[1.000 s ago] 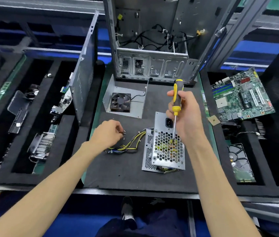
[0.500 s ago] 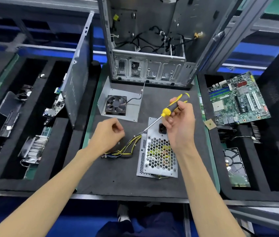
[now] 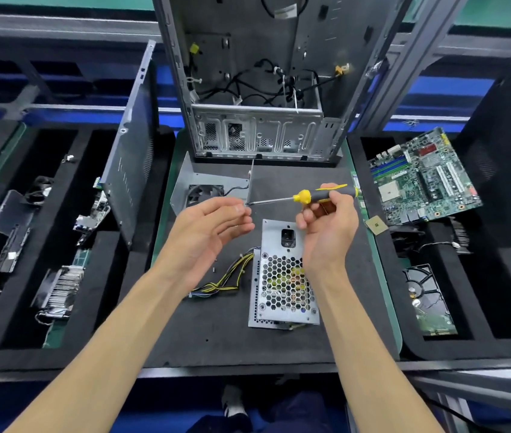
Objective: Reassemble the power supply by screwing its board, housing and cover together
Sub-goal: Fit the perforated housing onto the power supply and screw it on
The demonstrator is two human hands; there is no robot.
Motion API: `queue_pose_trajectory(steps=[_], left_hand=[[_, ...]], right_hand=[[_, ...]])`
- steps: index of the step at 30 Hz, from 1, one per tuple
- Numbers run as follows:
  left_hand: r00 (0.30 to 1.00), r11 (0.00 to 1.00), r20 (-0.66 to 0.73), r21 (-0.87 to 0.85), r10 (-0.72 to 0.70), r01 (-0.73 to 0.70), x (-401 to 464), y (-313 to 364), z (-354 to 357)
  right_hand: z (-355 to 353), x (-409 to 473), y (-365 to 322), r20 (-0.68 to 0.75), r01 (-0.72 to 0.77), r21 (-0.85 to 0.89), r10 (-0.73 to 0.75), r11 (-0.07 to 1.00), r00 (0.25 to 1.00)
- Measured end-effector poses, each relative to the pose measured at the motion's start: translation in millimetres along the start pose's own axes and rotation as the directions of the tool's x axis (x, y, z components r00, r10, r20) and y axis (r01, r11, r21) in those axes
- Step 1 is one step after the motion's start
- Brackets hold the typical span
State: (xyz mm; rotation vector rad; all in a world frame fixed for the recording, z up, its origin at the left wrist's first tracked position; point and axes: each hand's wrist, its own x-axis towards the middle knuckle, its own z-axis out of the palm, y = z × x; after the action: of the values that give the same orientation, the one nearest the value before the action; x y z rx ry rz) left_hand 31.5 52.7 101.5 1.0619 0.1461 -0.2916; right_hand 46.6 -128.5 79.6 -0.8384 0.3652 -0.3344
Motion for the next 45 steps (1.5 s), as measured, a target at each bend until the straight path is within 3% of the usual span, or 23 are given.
queue_pose_trajectory(steps=[6, 10, 12, 16, 20, 24, 29, 37, 45], left_hand=[[0.989, 0.982, -0.083, 0.154, 0.119, -0.105, 5, -2, 7], [0.986, 0.987, -0.104, 0.114, 0.128, -0.116, 12, -11, 16], [0.974, 0.991, -0.189, 0.07, 0.128, -0.117, 13, -24, 18], [0.944, 0.993, -0.322, 0.11, 0.072, -0.039, 8, -62, 30], [0.935, 0.964, -0.347, 0.266, 0.07, 0.027, -2, -111, 72], [0.942, 0.953, -0.332, 0.295, 0.041, 0.062, -8, -143, 108], [0.931, 0.98, -0.363, 0.195, 0.037, 0.037, -11, -139, 120], [0.918, 1.0, -0.395, -0.015, -0.009, 0.003, -11, -125, 119], [0.974, 0.987, -0.209, -0.148, -0.089, 0.059, -16, -116, 90]], right_hand=[[1, 0, 2, 0.002, -0.002, 0.024, 0.002, 1.0, 1.0], [-5, 4, -1, 0.001, -0.01, 0.013, 0.01, 1.0, 1.0], [-16, 7, -7, -0.002, -0.015, -0.012, 0.015, 1.0, 1.0], [-46, 22, -20, -0.038, -0.023, -0.027, 0.022, 0.999, 0.999], [-80, 40, -25, -0.09, -0.04, -0.091, 0.032, 0.995, 0.995], [-105, 52, -32, -0.122, -0.113, -0.118, 0.098, 0.987, 0.988], [-96, 52, -31, -0.07, -0.17, -0.113, 0.163, 0.979, 0.984], [-66, 36, -39, 0.037, -0.123, -0.268, 0.138, 0.956, 0.99], [-35, 15, -46, 0.027, -0.068, -0.255, 0.077, 0.965, 0.997]])
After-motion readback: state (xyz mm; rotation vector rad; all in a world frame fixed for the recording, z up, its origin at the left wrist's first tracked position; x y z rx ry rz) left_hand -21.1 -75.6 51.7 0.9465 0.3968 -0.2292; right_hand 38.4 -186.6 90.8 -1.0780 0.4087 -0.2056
